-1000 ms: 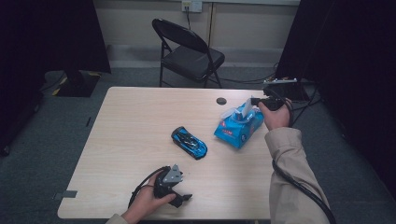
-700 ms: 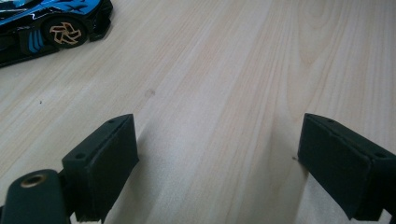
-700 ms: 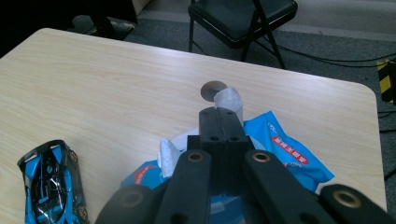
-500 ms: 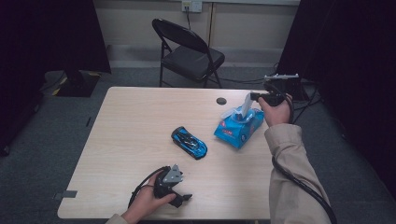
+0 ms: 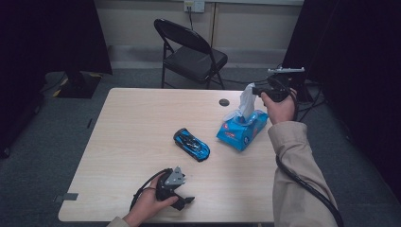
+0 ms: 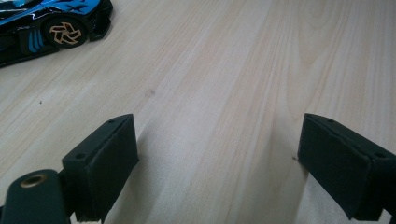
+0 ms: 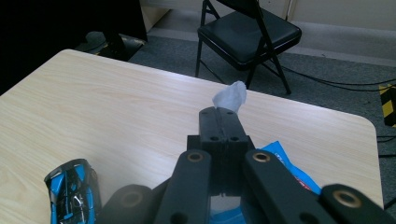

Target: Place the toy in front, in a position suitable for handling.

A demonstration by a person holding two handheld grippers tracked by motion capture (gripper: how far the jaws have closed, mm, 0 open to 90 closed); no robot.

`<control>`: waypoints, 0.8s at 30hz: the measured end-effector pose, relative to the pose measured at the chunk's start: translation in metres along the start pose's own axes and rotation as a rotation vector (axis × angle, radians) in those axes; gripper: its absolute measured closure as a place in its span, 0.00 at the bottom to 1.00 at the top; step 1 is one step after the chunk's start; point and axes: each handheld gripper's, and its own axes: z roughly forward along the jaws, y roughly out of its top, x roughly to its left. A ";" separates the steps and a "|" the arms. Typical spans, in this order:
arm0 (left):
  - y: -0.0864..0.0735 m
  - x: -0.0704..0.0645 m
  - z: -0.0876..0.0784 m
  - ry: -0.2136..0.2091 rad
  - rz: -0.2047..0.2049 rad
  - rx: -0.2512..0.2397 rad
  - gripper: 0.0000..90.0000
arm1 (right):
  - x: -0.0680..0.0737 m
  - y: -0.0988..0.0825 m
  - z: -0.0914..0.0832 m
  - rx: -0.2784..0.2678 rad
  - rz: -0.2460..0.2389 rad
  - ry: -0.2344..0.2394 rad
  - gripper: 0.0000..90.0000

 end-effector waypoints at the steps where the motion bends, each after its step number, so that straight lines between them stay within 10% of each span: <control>1: 0.000 0.000 0.000 0.000 0.000 0.000 0.13 | 0.001 0.000 -0.001 -0.001 0.000 -0.001 1.00; 24: 0.000 0.000 0.000 0.001 0.001 0.007 0.12 | 0.028 0.009 -0.017 -0.044 -0.046 0.082 1.00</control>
